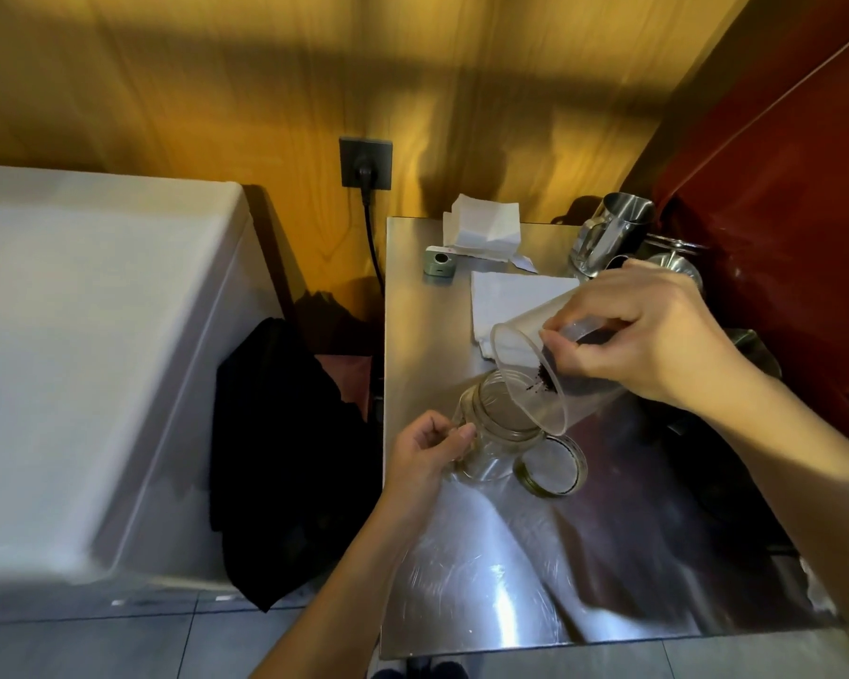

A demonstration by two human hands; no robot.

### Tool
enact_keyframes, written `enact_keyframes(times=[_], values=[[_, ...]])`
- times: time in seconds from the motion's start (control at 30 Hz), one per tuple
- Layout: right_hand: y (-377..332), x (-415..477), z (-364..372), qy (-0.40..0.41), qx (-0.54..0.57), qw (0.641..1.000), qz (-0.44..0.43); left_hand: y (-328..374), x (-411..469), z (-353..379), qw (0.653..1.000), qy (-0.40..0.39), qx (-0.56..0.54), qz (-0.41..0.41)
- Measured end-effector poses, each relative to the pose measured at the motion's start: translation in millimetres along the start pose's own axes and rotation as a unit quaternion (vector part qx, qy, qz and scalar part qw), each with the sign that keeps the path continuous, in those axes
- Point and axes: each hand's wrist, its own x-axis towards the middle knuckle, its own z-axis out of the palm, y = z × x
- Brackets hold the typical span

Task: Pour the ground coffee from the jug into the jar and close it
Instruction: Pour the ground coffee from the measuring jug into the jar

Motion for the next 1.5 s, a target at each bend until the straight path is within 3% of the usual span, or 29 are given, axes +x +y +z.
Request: enact_keyframes(times=[0.3, 0.63, 1.5], values=[[-1, 2, -3, -0.007, -0.032, 0.999, -0.030, 3, -2, -2, 1.000, -0.004, 0.010, -0.005], [-3, 6, -5, 0.004, -0.023, 1.000, -0.004, 5, -1, -3, 1.000, -0.011, 0.014, -0.010], [-10, 14, -7, -0.057, -0.056, 0.996, -0.026, 6, 4, -10, 0.999, -0.040, 0.027, -0.011]])
